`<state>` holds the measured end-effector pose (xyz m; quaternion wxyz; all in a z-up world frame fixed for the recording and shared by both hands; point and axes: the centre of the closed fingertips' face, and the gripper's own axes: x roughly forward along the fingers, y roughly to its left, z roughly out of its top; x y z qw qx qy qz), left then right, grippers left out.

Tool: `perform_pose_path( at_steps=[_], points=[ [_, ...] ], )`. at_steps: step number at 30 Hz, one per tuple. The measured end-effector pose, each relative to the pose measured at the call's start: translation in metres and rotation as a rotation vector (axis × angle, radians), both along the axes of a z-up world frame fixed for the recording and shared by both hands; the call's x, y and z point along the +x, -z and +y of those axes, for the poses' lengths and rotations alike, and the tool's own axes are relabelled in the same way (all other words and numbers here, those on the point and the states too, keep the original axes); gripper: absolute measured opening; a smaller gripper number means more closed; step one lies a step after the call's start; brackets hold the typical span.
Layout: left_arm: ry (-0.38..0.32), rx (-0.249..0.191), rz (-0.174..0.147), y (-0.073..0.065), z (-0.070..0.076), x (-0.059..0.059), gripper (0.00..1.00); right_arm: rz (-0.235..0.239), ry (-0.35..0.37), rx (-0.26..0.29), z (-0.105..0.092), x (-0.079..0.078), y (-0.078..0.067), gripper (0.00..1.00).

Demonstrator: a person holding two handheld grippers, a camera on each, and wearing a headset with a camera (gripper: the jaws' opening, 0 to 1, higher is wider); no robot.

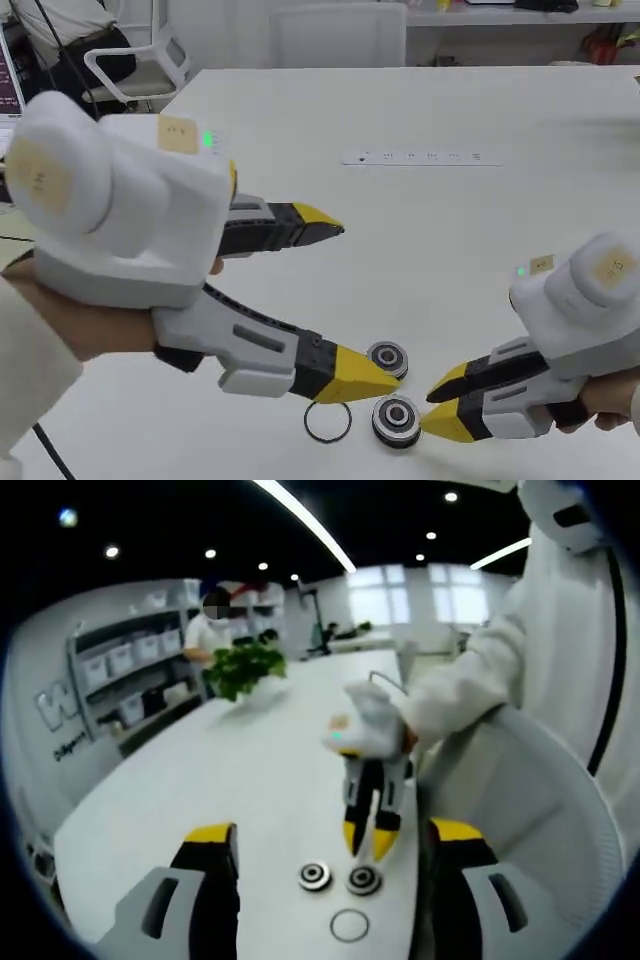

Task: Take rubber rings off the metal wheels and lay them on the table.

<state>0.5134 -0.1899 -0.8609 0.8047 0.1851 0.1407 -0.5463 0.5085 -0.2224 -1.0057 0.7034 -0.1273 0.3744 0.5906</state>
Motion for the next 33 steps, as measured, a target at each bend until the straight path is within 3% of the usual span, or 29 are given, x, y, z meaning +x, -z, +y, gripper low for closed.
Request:
perform_pose_path(
  at_steps=[5, 8, 9, 10, 12, 13, 14, 15, 18, 21, 25, 30, 33],
  points=[
    [0.007, -0.019, 0.039, 0.032, -0.013, 0.003, 0.75, 0.005, -0.025, -0.019, 0.000, -0.005, 0.005, 0.16],
    [-0.024, -0.055, 0.074, 0.048, -0.013, 0.005, 0.71, 0.008, -0.029, -0.022, 0.000, -0.006, 0.006, 0.16],
    [-0.029, -0.046, 0.084, 0.053, -0.012, 0.005, 0.69, 0.010, -0.028, -0.023, 0.000, -0.006, 0.007, 0.16],
    [-0.021, 0.022, 0.084, 0.064, -0.008, 0.005, 0.68, 0.010, -0.030, -0.024, 0.000, -0.007, 0.007, 0.16],
    [-0.017, 0.052, 0.033, 0.072, -0.008, 0.009, 0.68, 0.014, -0.035, -0.026, 0.001, -0.008, 0.008, 0.16],
    [-0.024, 0.063, 0.032, 0.078, -0.009, 0.009, 0.68, 0.017, -0.039, -0.028, 0.001, -0.009, 0.009, 0.16],
    [-0.002, 0.107, 0.065, 0.090, -0.010, 0.003, 0.68, 0.017, -0.043, -0.030, 0.002, -0.009, 0.010, 0.16],
    [0.021, 0.121, 0.075, 0.095, -0.013, -0.001, 0.68, 0.015, -0.048, -0.033, 0.002, -0.010, 0.010, 0.16],
    [0.054, 0.119, 0.080, 0.103, -0.024, -0.010, 0.67, 0.013, -0.063, -0.042, 0.002, -0.013, 0.012, 0.16],
    [0.054, 0.094, 0.115, 0.107, -0.031, -0.012, 0.64, 0.010, -0.072, -0.058, 0.001, -0.015, 0.015, 0.16],
    [0.055, 0.104, 0.152, 0.122, -0.030, -0.013, 0.59, 0.007, -0.071, -0.062, 0.000, -0.014, 0.016, 0.16],
    [0.057, 0.108, 0.160, 0.132, -0.029, -0.013, 0.45, -0.010, -0.077, -0.061, 0.001, -0.013, 0.015, 0.17],
    [0.026, 0.077, 0.187, 0.132, -0.028, -0.008, 0.41, -0.020, -0.077, -0.060, 0.000, -0.012, 0.015, 0.17]
  ],
)
